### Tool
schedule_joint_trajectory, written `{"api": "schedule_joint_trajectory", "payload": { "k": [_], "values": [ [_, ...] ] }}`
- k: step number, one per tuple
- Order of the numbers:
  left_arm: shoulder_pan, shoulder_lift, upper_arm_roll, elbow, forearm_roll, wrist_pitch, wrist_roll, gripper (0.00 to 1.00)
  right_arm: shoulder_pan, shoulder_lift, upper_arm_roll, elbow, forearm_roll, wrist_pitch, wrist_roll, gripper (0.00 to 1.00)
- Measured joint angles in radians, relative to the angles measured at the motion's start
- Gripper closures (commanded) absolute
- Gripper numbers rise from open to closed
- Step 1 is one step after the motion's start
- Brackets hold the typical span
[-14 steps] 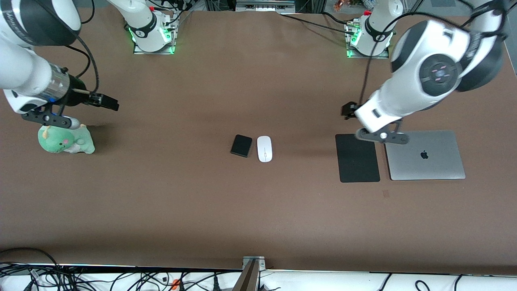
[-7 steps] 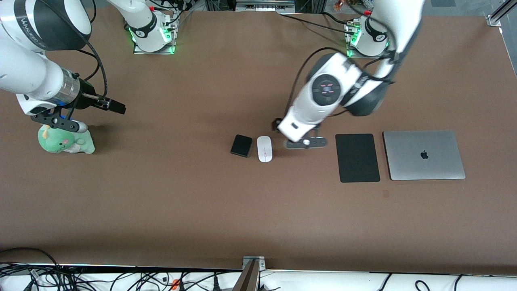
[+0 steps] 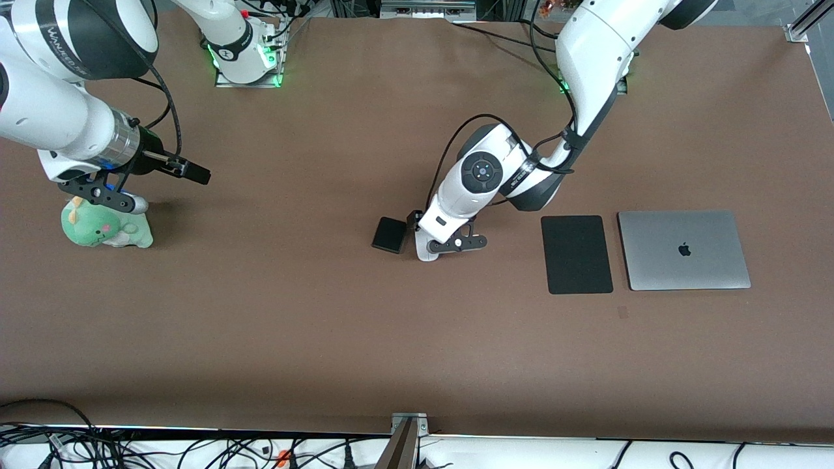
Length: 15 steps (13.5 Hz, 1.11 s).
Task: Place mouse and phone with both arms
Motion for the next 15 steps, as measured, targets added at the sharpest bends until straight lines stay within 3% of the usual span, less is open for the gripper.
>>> {"api": "schedule_joint_trajectory", "payload": {
  "k": [4, 11, 12, 14, 15],
  "values": [
    [-0.131, 0.052, 0.099, 0.044, 0.024, 0.006, -0.036, 0.00, 0.002, 0.000, 0.000, 0.000, 0.000, 0.000, 0.003, 0.00],
    [-0.156, 0.137, 0.124, 0.127, 0.028, 0.010, -0.039, 0.00, 0.004, 0.001, 0.000, -0.001, 0.000, 0.000, 0.004, 0.00],
    [-0.157, 0.139, 0.125, 0.128, 0.028, 0.010, -0.039, 0.02, 0.004, 0.001, 0.000, -0.001, 0.000, 0.000, 0.004, 0.00],
    [-0.156, 0.142, 0.126, 0.129, 0.028, 0.013, -0.039, 0.20, 0.004, 0.001, 0.000, -0.001, 0.000, 0.000, 0.005, 0.00],
    [-0.156, 0.144, 0.127, 0.130, 0.028, 0.017, -0.038, 0.24, 0.005, 0.001, 0.000, -0.001, 0.000, 0.000, 0.005, 0.00]
  ]
}}
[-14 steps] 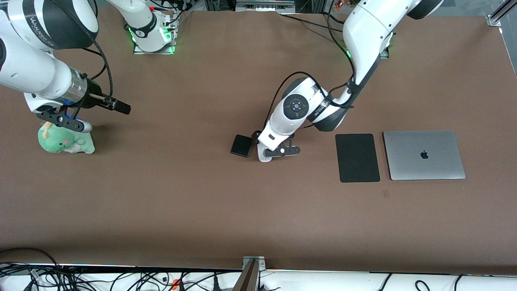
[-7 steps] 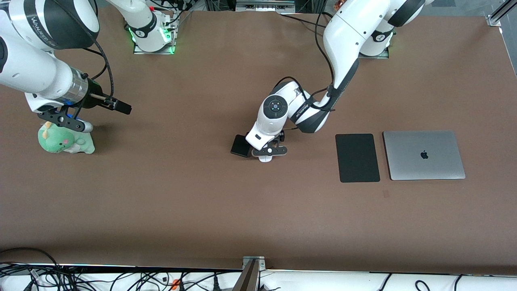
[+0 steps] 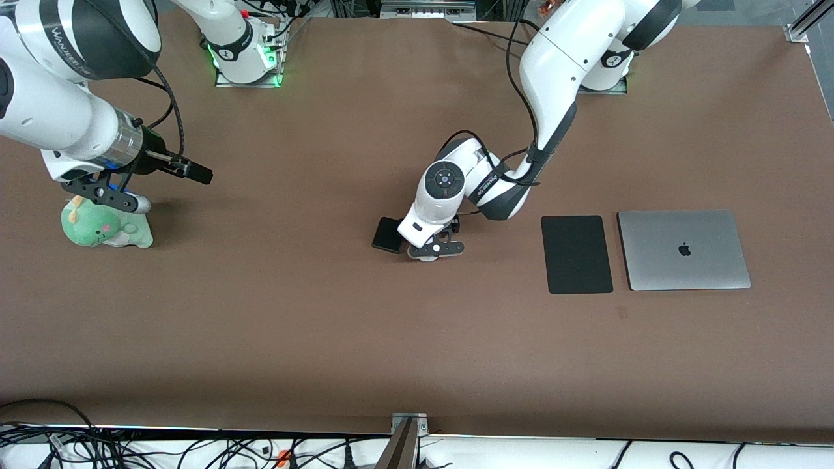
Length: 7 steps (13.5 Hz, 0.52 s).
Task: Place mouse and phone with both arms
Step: 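Grasp the mouse with the left gripper and carry it to the pad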
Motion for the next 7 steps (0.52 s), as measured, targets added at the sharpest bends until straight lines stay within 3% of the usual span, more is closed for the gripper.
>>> {"api": "schedule_joint_trajectory", "payload": {
  "k": [1, 3, 5, 7],
  "values": [
    [0.000, 0.001, 0.002, 0.001, 0.000, 0.002, 0.000, 0.32, 0.000, 0.000, 0.000, 0.000, 0.000, 0.000, 0.000, 0.00],
    [0.001, 0.004, 0.006, 0.002, 0.001, 0.004, 0.001, 0.41, 0.001, 0.000, 0.000, 0.000, 0.000, 0.000, 0.000, 0.00],
    [0.001, 0.004, 0.007, 0.003, 0.001, 0.005, 0.001, 0.43, 0.001, 0.001, 0.000, -0.001, 0.000, 0.000, 0.001, 0.00],
    [0.001, 0.005, 0.007, 0.005, 0.001, 0.006, 0.001, 0.55, 0.001, 0.001, 0.000, -0.001, 0.000, 0.000, 0.001, 0.00]
  ]
}}
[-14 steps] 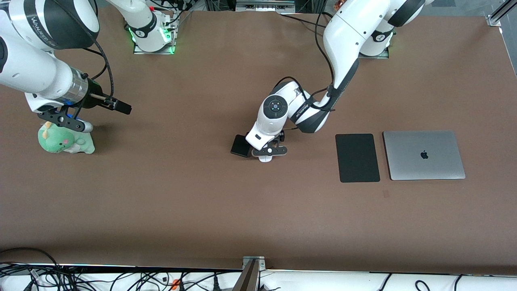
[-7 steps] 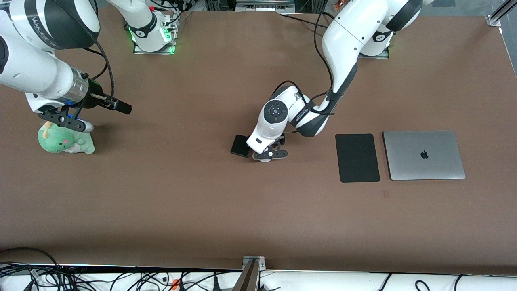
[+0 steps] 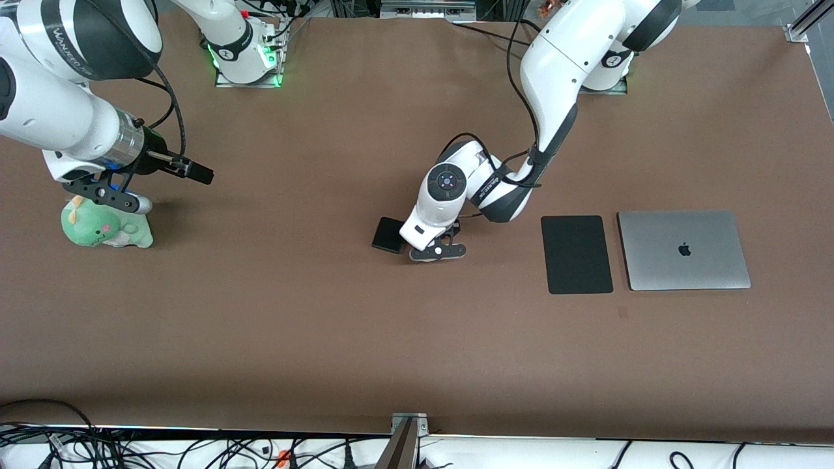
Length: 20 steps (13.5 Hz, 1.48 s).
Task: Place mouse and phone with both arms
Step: 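Grasp the mouse with the left gripper and carry it to the pad, then lower the mouse onto the pad while the right gripper descends to the phone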
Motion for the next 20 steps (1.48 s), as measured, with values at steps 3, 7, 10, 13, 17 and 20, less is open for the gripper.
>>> {"api": "schedule_joint_trajectory", "payload": {
  "k": [3, 7, 10, 13, 17, 20],
  "values": [
    [0.003, 0.000, 0.002, 0.005, 0.002, 0.004, 0.013, 0.62, 0.000, 0.001, 0.000, 0.000, 0.000, 0.001, 0.000, 0.00],
    [0.117, -0.032, 0.000, 0.031, 0.004, -0.019, 0.169, 0.62, 0.001, 0.002, 0.000, -0.001, 0.000, 0.012, 0.000, 0.00],
    [0.254, -0.107, -0.036, 0.029, 0.004, -0.141, 0.277, 0.54, 0.015, 0.009, 0.000, -0.002, 0.000, 0.035, 0.000, 0.00],
    [0.352, -0.208, -0.046, -0.054, 0.004, -0.184, 0.405, 0.59, 0.072, 0.040, 0.002, -0.003, 0.002, 0.095, 0.029, 0.00],
    [0.541, -0.337, -0.077, -0.264, 0.004, -0.183, 0.628, 0.68, 0.186, 0.112, 0.005, -0.003, 0.002, 0.220, 0.139, 0.00],
    [0.671, -0.359, -0.086, -0.389, 0.004, -0.112, 0.763, 0.67, 0.273, 0.180, 0.006, -0.003, 0.002, 0.362, 0.179, 0.00]
  ]
}}
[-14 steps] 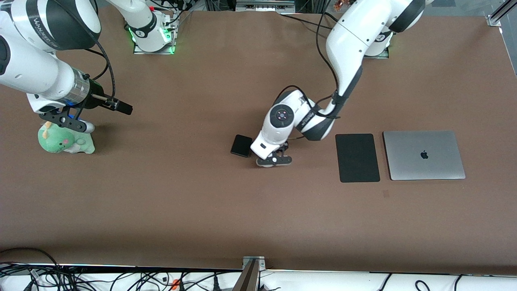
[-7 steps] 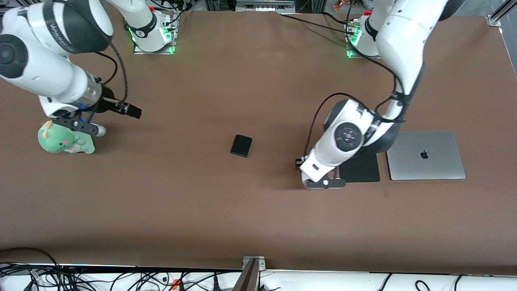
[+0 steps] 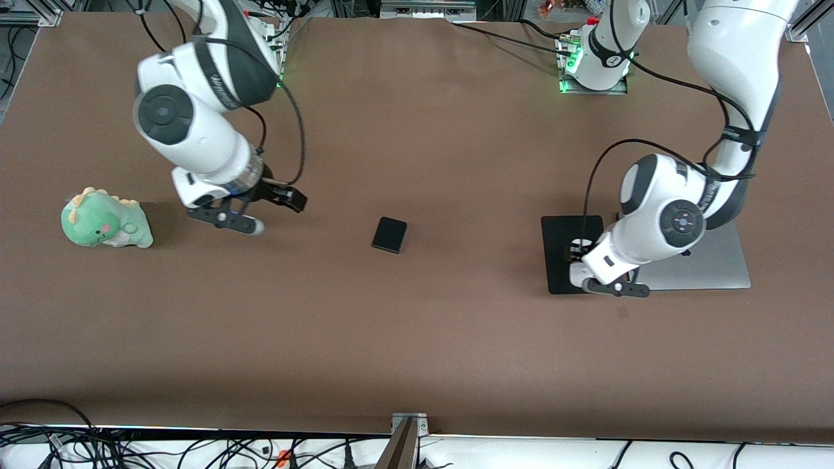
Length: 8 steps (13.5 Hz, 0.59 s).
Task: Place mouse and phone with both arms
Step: 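Lower the mouse onto the pad while the right gripper descends to the phone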
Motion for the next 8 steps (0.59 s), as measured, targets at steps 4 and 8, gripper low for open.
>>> {"api": "schedule_joint_trajectory", "payload": {
  "k": [4, 8],
  "values": [
    [0.022, 0.032, -0.007, -0.134, 0.000, 0.159, -0.006, 0.66, 0.090, 0.113, 0.001, 0.002, 0.000, 0.166, 0.009, 0.00],
    [0.033, 0.060, -0.007, -0.138, 0.000, 0.175, -0.031, 0.00, 0.172, 0.239, 0.001, 0.012, 0.000, 0.292, 0.029, 0.00]
  ]
}}
